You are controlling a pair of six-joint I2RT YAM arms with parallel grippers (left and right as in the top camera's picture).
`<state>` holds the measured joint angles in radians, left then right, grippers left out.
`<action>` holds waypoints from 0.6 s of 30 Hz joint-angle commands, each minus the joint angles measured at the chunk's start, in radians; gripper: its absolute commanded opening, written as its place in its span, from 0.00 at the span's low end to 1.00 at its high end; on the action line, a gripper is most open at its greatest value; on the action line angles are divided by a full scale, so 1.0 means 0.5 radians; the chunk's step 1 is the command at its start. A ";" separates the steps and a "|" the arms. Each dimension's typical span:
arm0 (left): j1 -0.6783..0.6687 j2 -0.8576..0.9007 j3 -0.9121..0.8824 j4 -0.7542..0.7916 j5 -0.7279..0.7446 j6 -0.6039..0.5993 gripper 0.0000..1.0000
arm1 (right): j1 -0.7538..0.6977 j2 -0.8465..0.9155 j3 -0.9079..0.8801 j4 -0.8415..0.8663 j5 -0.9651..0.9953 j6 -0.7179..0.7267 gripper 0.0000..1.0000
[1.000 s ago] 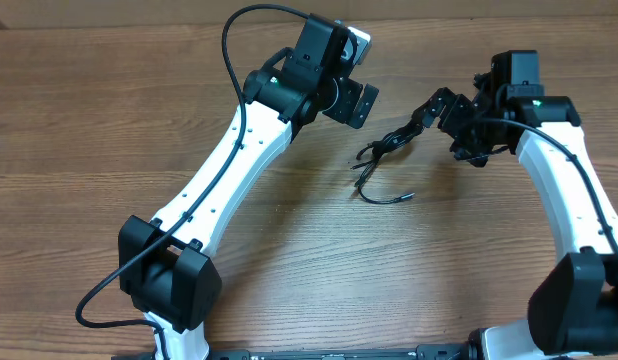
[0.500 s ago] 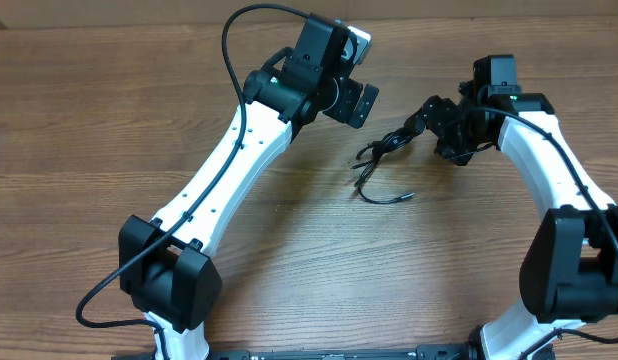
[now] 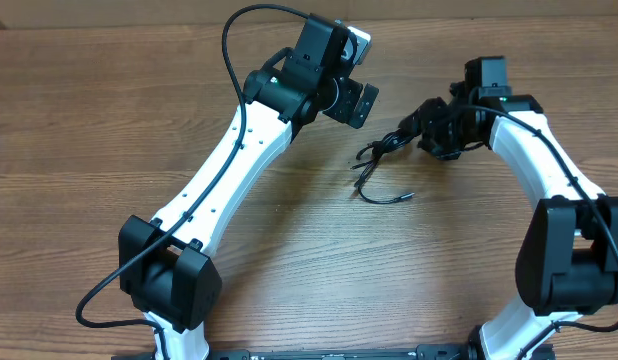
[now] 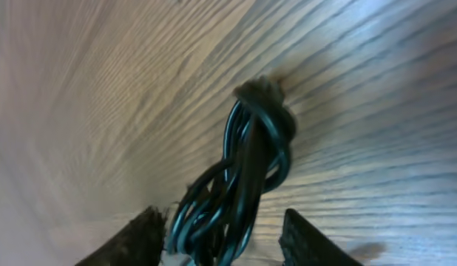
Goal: Untangle cables
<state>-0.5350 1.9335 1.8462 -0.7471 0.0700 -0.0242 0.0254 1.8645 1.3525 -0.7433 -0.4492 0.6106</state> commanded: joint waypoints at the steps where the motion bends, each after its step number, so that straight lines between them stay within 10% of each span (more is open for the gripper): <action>1: -0.004 -0.048 -0.011 -0.001 -0.005 -0.019 0.99 | 0.017 0.021 -0.013 0.016 -0.031 0.021 0.33; 7: -0.004 -0.048 -0.011 -0.001 -0.005 -0.018 1.00 | 0.016 0.021 -0.013 0.012 -0.024 0.021 0.08; 18: -0.008 -0.048 -0.011 0.002 0.010 -0.019 1.00 | 0.011 0.021 -0.005 0.034 0.005 -0.033 0.04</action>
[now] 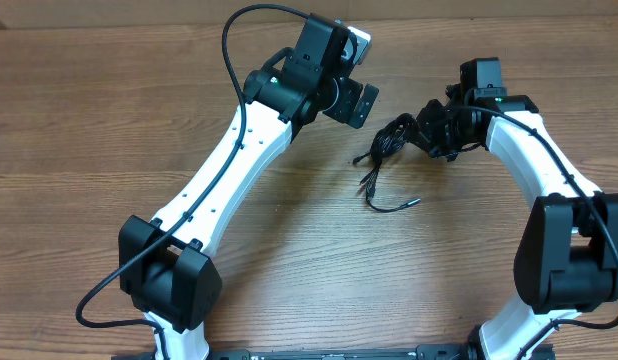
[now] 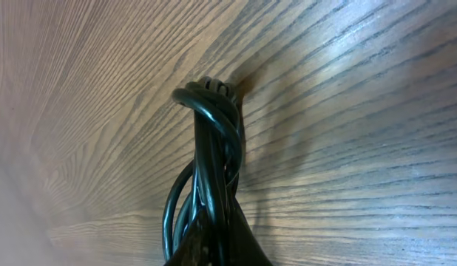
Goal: Untangle cables
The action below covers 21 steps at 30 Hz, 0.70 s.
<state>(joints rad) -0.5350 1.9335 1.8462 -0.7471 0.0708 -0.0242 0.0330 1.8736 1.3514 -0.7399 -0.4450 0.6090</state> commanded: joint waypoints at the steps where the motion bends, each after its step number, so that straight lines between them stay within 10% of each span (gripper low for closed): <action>1: -0.008 -0.048 -0.011 0.003 0.018 -0.020 0.99 | -0.005 0.003 -0.002 0.033 -0.003 -0.030 0.04; 21: -0.162 -0.048 -0.010 0.140 0.205 -0.020 0.99 | -0.080 0.001 0.299 -0.023 -0.012 -0.082 0.04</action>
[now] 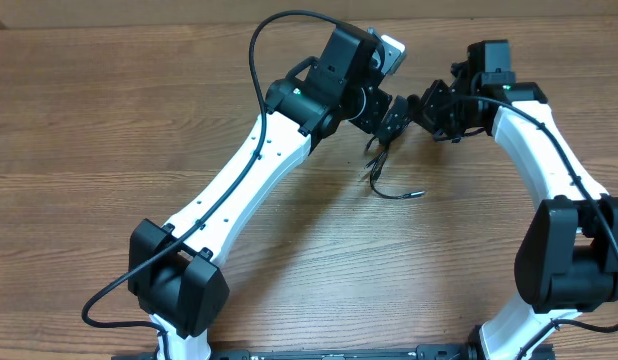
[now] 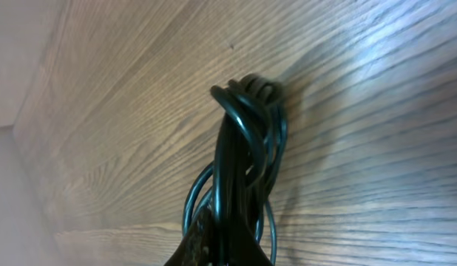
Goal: Untangle cables
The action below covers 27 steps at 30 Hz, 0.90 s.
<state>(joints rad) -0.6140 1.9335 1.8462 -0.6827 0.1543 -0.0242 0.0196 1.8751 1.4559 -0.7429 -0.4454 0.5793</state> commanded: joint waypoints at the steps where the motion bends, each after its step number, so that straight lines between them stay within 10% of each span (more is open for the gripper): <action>1: -0.002 -0.048 -0.010 0.013 0.047 -0.021 1.00 | -0.070 -0.002 0.104 -0.034 -0.013 -0.024 0.04; 27: 0.094 -0.048 -0.009 0.061 0.080 -0.095 1.00 | -0.276 -0.038 0.774 -0.507 -0.311 -0.393 0.04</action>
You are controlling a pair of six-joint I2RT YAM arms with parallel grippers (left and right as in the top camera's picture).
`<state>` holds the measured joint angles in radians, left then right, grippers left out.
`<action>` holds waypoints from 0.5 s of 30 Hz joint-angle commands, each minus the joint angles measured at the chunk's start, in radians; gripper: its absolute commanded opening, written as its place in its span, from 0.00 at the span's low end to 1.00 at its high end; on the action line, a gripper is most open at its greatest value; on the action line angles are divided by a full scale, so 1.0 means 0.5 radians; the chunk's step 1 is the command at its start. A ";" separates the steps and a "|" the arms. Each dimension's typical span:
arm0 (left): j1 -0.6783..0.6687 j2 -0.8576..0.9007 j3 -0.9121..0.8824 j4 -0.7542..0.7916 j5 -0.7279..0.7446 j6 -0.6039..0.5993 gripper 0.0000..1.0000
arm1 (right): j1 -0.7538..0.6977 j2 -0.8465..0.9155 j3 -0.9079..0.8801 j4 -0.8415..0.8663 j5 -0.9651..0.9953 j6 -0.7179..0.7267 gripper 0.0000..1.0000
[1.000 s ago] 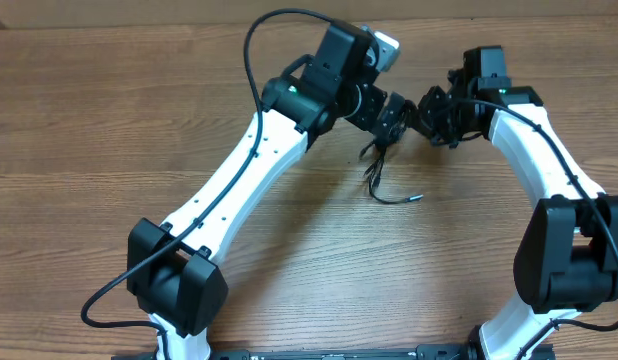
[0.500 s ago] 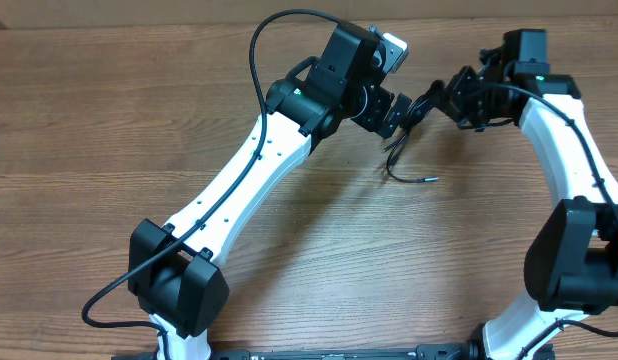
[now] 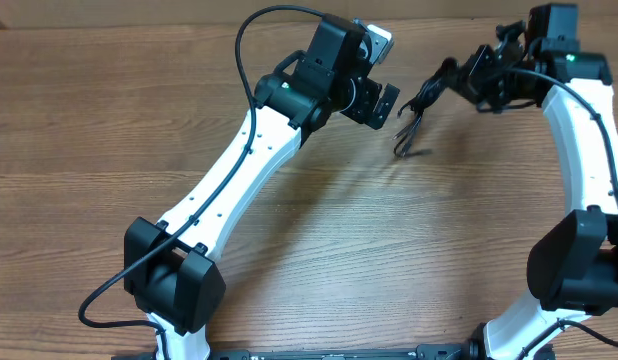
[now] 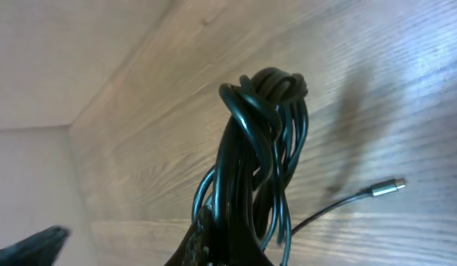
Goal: Untangle cables
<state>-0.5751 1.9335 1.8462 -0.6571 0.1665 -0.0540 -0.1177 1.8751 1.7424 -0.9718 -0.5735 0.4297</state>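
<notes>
A tangled bundle of black cable (image 3: pixel 421 102) hangs from my right gripper (image 3: pixel 453 80), which is shut on it near the table's far right. Loose strands trail down-left to their ends (image 3: pixel 403 150). In the right wrist view the knotted bundle (image 4: pixel 259 140) rises from the shut right gripper (image 4: pixel 228 247), and one thin strand ends in a silver plug (image 4: pixel 389 187). My left gripper (image 3: pixel 381 102) sits just left of the bundle, a small gap away, and looks open with nothing in it.
The wooden table (image 3: pixel 289 250) carries nothing else that shows. Its far edge (image 3: pixel 189 22) runs close behind both grippers. The white left arm (image 3: pixel 239 190) crosses the middle diagonally, and the right arm (image 3: pixel 589 150) runs along the right side.
My right gripper carried the bundle farther back and to the right, and the trailing strands went with it. The left gripper drew back a little to the left, off the bundle.
First my right gripper stood open around the bundle on the table, with the left gripper apart at the left. Then it was shut on the bundle. Later the left gripper was right against the bundle. Now the bundle hangs farther back-right, with the left gripper beside it.
</notes>
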 commanded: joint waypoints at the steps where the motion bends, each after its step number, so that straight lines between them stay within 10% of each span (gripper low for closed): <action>1: 0.021 -0.048 -0.009 0.010 0.074 -0.035 0.99 | -0.002 -0.048 0.246 -0.071 -0.057 -0.104 0.04; 15: 0.039 -0.048 -0.009 0.008 0.128 -0.035 1.00 | -0.150 -0.125 0.370 -0.146 -0.838 -0.295 0.04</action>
<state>-0.5625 1.9335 1.8462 -0.6571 0.2104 -0.0540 -0.1410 1.8507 1.8946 -1.0615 -0.7799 0.3183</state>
